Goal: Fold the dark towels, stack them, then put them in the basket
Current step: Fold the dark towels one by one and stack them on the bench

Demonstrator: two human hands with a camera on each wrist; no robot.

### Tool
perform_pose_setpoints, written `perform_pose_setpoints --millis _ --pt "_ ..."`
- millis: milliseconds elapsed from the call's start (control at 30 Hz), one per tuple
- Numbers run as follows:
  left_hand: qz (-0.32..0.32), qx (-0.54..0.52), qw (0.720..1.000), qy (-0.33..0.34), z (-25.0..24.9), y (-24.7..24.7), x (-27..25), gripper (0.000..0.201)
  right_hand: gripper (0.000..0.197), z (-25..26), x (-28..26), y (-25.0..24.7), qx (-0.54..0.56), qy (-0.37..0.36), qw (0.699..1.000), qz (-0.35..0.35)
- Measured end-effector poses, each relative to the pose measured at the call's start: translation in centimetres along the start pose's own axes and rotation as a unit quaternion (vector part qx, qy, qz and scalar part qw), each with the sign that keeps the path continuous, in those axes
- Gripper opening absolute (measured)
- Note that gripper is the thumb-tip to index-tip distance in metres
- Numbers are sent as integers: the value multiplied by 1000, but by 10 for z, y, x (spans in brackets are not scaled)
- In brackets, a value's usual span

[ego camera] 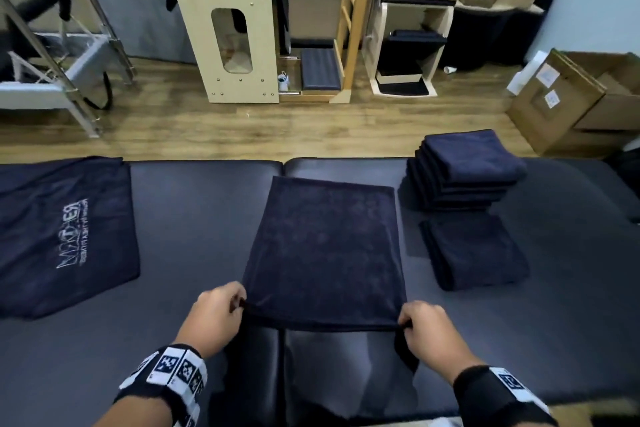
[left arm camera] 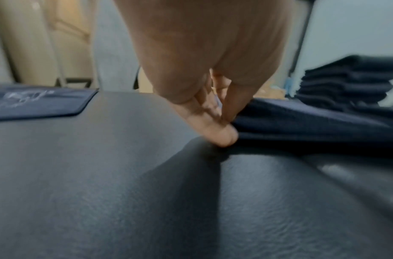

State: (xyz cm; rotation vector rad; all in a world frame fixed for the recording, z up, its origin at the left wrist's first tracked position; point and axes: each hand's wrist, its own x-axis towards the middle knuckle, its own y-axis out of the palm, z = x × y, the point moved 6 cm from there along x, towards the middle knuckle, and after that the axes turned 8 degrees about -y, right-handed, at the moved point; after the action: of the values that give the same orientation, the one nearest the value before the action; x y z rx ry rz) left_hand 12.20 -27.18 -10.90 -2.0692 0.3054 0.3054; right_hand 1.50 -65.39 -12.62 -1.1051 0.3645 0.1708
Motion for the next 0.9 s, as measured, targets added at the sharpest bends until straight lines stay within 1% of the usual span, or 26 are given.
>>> perform_pose_setpoints --millis 67,133,167,233,333,467,567,633,733,767,833,867,900 --pt "30 58 997 47 -4 7 -3 20 29 3 -4 -4 -6 -2 1000 6" --pt "82 94 989 78 -3 16 -2 29 24 3 -3 -6 -17 -8 1000 14" --pt "94 102 986 88 0 19 0 32 22 4 -3 -6 -20 -9 1000 19" --pt "90 109 984 106 5 22 3 29 19 6 -5 -6 -31 -16 999 26" --pt "68 131 979 140 5 23 5 24 19 7 -7 -6 -31 -26 999 20" --pt "54 178 967 172 -3 18 8 6 14 4 -3 -10 -8 -20 1000 -3" --pt "61 192 965 169 -3 13 14 7 13 0 0 -16 8 -13 1000 -16" --pt "71 158 974 146 -8 4 20 10 17 0 3 -23 24 -17 999 -31" --pt "52 26 995 79 -18 -18 43 11 28 -1 12 -42 70 -11 994 -82" --pt "51 -16 997 58 -21 -26 52 13 28 1 16 -51 90 -4 991 -102" --pt "48 -102 993 41 -32 -40 71 27 26 4 28 -72 115 1 984 -139" --pt "54 -138 988 37 -39 -44 83 29 26 6 37 -82 120 0 981 -153" --pt "59 -160 985 29 -48 -49 92 26 27 9 45 -93 123 0 979 -165"
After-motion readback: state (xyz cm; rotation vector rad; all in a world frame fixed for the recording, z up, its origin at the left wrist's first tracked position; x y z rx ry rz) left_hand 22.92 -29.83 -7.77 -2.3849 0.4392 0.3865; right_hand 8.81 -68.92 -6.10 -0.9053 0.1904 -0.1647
